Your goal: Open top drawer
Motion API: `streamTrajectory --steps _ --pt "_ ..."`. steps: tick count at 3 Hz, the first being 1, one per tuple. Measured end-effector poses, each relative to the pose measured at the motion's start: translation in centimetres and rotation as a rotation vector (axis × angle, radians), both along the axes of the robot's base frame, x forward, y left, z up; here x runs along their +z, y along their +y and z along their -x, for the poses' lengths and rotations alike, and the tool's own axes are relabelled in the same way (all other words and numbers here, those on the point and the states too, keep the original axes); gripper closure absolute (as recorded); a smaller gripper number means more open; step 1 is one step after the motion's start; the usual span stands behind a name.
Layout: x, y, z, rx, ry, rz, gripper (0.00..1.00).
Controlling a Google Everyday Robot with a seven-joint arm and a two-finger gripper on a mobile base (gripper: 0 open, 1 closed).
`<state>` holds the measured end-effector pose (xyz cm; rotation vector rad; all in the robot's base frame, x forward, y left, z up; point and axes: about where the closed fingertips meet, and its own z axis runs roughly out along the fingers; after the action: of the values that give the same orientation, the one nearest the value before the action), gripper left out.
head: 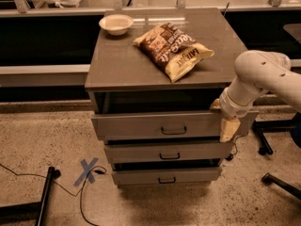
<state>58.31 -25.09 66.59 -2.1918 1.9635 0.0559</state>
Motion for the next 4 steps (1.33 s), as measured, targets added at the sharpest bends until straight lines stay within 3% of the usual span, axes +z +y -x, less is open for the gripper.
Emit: streamTrajectory --steps 1,2,3,4 --pt "0.2 0.1 0.2 0.015 0.021 -0.003 0.25" --pt "1.6 0.1 1.7 0.036 0.052 -0.007 0.31" --pt "3.0 -0.2 4.2 0.045 0.112 -0.006 0.35" --pt "3.2 -1.3 6.9 0.010 0.180 -0.011 0.43"
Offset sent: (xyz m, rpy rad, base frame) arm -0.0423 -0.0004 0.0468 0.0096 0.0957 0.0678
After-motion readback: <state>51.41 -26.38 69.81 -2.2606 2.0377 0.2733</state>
